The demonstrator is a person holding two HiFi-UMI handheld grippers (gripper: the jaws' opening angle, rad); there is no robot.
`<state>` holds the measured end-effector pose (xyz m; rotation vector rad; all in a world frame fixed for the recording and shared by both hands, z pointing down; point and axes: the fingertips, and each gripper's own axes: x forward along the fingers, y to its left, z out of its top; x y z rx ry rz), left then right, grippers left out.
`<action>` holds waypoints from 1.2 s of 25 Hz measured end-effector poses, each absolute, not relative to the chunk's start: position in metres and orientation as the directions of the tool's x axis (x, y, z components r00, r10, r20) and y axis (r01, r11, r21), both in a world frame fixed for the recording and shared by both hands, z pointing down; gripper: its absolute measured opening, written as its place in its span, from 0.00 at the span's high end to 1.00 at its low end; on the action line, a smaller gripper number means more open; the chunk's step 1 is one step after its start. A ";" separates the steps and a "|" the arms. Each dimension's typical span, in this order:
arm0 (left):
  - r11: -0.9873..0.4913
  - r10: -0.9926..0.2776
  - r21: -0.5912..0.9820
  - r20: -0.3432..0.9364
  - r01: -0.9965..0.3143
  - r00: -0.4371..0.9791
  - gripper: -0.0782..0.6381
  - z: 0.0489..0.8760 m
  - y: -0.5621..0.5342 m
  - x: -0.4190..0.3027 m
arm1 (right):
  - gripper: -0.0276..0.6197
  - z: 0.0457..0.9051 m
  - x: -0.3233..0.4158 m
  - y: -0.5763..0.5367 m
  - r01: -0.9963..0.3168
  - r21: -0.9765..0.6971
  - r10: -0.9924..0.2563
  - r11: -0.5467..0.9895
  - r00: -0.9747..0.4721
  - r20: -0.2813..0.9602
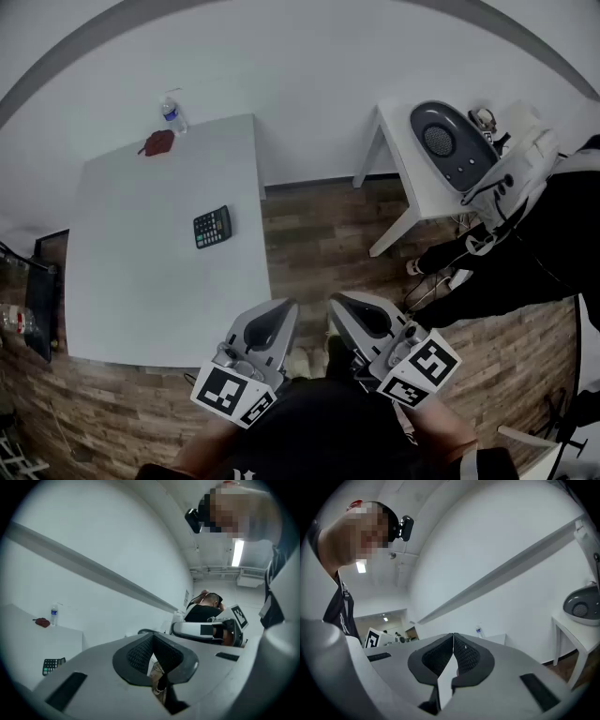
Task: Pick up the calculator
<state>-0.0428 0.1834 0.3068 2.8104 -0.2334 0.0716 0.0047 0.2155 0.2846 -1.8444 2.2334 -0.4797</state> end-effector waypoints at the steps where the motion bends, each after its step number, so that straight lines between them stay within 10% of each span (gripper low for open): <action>1: -0.934 -0.164 0.310 0.076 -0.179 0.984 0.88 0.308 0.175 -0.037 | 0.93 0.286 0.011 0.206 -0.909 -0.377 -0.977 0.177 -0.209 0.047; 30: -0.734 -0.611 0.282 0.122 -0.617 0.782 0.88 0.371 0.009 0.037 | 0.93 0.416 0.092 -0.033 -0.595 -0.672 -0.702 0.441 -0.695 0.155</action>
